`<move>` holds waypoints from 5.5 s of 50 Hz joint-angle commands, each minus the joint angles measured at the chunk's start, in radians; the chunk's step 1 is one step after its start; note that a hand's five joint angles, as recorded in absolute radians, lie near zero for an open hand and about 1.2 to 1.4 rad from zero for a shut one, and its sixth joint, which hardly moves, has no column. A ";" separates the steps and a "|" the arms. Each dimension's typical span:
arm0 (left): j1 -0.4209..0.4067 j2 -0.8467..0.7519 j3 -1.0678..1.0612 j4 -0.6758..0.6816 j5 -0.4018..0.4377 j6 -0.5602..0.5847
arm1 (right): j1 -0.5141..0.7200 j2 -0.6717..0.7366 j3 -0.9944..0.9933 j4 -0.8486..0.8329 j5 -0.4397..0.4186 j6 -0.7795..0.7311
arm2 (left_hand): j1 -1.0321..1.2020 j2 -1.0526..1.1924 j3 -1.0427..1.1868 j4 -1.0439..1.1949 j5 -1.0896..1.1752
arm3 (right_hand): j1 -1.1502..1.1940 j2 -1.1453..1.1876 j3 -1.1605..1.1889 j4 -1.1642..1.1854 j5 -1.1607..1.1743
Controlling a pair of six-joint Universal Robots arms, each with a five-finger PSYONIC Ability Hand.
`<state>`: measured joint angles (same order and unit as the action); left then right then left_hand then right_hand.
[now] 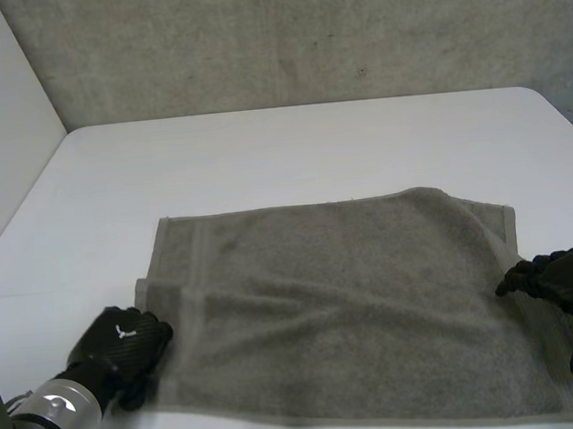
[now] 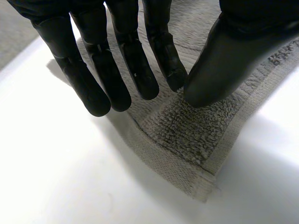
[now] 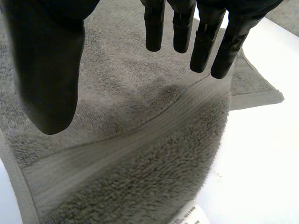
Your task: Fold the towel.
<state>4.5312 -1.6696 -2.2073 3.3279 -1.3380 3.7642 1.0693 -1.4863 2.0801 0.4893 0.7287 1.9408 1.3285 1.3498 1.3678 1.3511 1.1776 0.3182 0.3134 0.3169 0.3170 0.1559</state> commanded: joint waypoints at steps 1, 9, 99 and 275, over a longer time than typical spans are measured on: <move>0.002 0.019 -0.005 0.025 -0.007 -0.006 | -0.002 0.000 0.002 0.000 0.000 0.000 | 0.068 0.046 0.028 0.045 0.044 | 0.016 0.021 0.018 0.017 0.004; 0.002 0.027 -0.005 0.027 -0.004 -0.006 | -0.002 0.000 0.000 0.000 0.000 0.000 | 0.068 0.046 0.028 0.045 0.044 | 0.016 0.021 0.018 0.017 0.004; 0.137 0.203 -0.066 -0.309 0.272 0.178 | 0.023 0.121 -0.121 0.003 -0.049 0.101 | -0.678 -0.699 -0.717 -0.700 -0.701 | 0.011 0.015 0.012 0.012 -0.002; -0.178 -0.612 0.997 -0.176 -0.043 -0.308 | 0.132 0.147 0.074 -0.186 0.060 -0.026 | 0.068 0.046 0.028 0.045 0.044 | 0.418 0.423 0.419 0.419 0.406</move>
<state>4.3534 -2.2918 -1.1934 3.1515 -1.3808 3.4578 1.1976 -1.3604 2.1577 0.3230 0.7878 1.9088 1.3248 1.3583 1.3750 1.3523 1.1888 0.6724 0.6690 0.6740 0.6747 0.4994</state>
